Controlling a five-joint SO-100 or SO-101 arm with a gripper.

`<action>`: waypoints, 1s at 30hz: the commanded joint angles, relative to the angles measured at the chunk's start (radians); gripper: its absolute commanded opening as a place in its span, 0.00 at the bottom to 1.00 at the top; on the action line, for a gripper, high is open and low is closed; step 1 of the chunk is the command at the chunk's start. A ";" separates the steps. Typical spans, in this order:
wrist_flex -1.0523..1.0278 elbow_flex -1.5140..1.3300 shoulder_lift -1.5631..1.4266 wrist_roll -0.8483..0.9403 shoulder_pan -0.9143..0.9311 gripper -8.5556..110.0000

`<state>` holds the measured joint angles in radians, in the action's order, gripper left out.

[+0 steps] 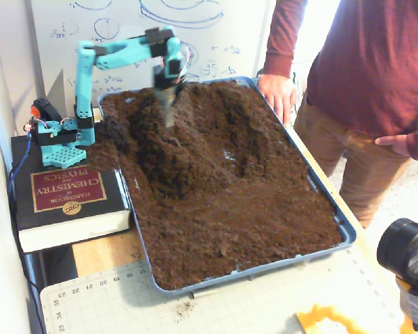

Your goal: Build a berm.

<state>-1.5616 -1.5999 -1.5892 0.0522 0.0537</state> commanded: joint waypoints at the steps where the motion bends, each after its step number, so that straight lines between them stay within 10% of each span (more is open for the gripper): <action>1: 0.152 -0.265 -0.288 0.026 -0.008 0.07; 14: 0.670 -0.919 -0.420 0.101 -0.041 0.07; 30: 0.963 -0.611 0.057 0.178 -0.040 0.07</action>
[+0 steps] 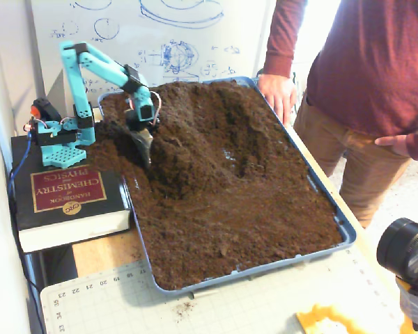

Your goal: Build a berm.

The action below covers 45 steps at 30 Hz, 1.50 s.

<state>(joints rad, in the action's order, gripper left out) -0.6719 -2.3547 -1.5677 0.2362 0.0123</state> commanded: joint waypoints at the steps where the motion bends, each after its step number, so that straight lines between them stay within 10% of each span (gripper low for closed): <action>1: 0.074 0.178 0.048 -0.008 0.002 0.07; 29: 0.071 0.463 0.110 -0.011 0.008 0.07; 45: -0.025 0.012 -0.313 -0.008 -0.060 0.07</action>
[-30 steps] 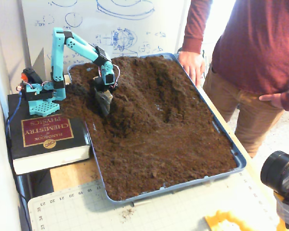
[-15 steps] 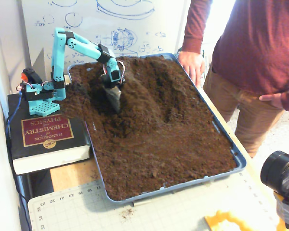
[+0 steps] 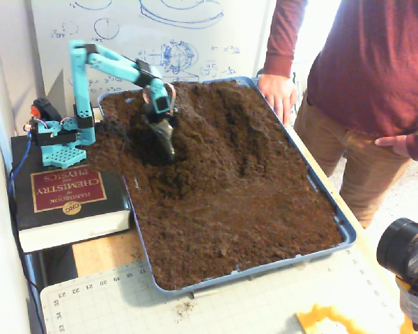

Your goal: Build a berm.

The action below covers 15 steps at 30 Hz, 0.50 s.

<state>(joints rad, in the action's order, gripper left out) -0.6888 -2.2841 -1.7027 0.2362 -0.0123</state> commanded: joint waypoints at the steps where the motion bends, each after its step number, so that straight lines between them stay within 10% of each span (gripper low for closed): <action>1: -0.008 -0.098 -0.210 -0.008 -0.048 0.07; 15: 0.006 -0.133 -0.196 -0.345 -0.325 0.07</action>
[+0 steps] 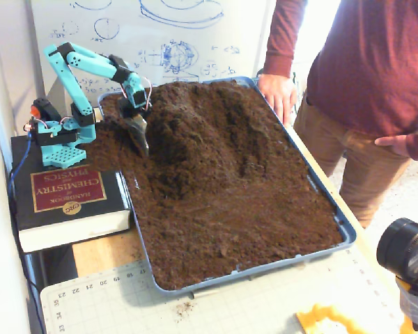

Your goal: Build a berm.

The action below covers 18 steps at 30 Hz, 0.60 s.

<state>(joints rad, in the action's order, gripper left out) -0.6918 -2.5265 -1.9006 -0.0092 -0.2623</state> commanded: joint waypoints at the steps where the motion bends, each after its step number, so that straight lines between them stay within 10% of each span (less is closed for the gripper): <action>1: 0.009 0.141 0.023 -0.141 -0.097 0.07; 18: 0.008 0.676 0.517 -0.244 -0.110 0.07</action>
<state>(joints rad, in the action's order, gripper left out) -0.6949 -2.0141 -1.3806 -0.2531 -0.4050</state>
